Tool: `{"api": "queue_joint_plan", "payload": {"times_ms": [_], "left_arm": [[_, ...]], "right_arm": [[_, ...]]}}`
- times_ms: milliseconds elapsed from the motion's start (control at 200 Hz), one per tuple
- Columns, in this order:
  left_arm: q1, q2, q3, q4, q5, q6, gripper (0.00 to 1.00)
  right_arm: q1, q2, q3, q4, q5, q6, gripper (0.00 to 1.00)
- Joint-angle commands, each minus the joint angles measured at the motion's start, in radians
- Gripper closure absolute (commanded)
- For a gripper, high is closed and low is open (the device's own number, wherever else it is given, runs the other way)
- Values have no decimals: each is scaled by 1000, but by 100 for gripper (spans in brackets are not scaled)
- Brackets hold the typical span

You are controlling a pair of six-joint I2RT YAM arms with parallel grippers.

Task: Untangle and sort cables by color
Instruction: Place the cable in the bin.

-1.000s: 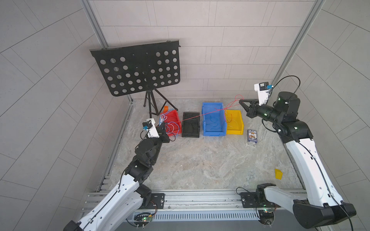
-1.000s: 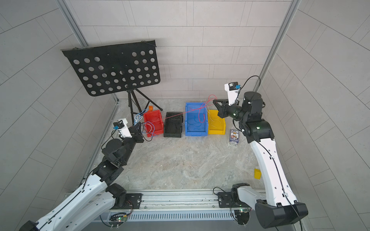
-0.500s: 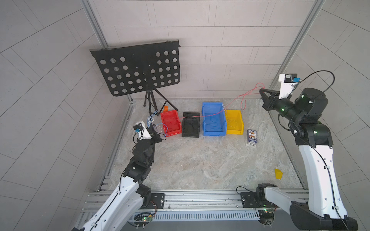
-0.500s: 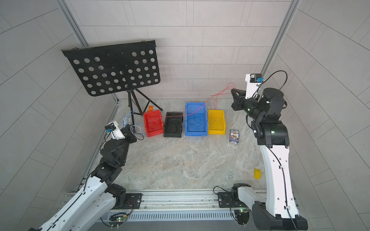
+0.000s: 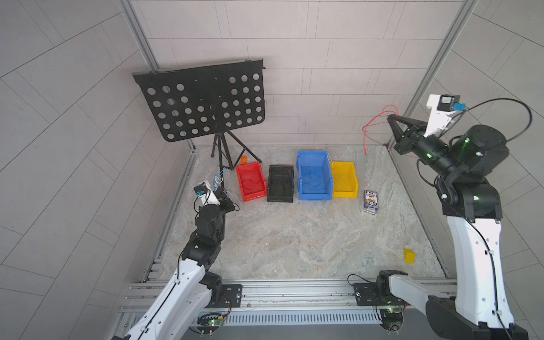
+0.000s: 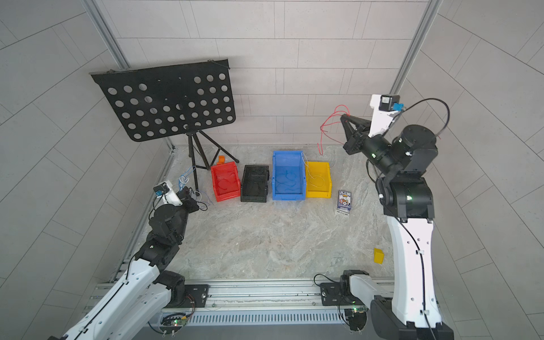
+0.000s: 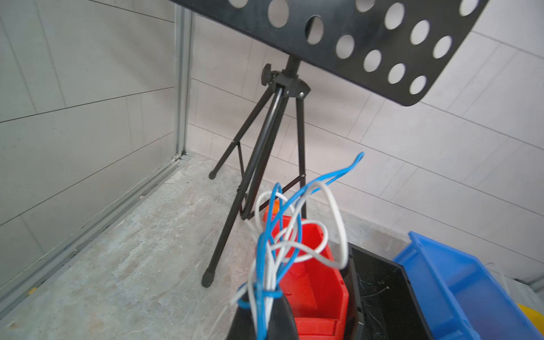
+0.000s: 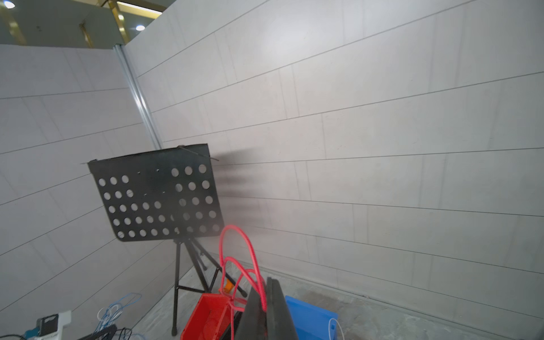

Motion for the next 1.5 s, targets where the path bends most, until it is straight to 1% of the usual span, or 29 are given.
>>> {"api": "queue_joint_plan", "payload": {"times_ms": [0,90,205,370,545,725,830,1071,1256,1401,1496], "left_arm": [[4,-44,-14,11,64,-2,100],[3,-49,-23,19,63,1,100],[4,-16,-19,29,80,4,100],[3,7,-27,52,92,7,100],[3,0,-34,60,95,9,100],[5,-10,-48,70,84,13,100],[5,-6,-53,78,81,13,100],[5,15,-54,101,89,12,100],[5,24,-56,118,92,9,100],[5,31,-61,130,91,9,100],[6,35,-62,134,91,10,100]], "right_arm": [[127,103,52,-59,-59,-56,100],[237,186,121,-130,-13,-125,100],[343,290,201,-178,50,-180,100],[431,463,339,-219,76,-213,100],[517,628,539,-312,115,-265,100],[554,753,673,-330,101,-269,100],[572,792,732,-342,107,-276,100],[598,810,752,-295,124,-281,100],[618,844,769,-268,92,-283,100],[642,919,770,-251,80,-300,100],[647,993,774,-217,55,-282,100]]}}
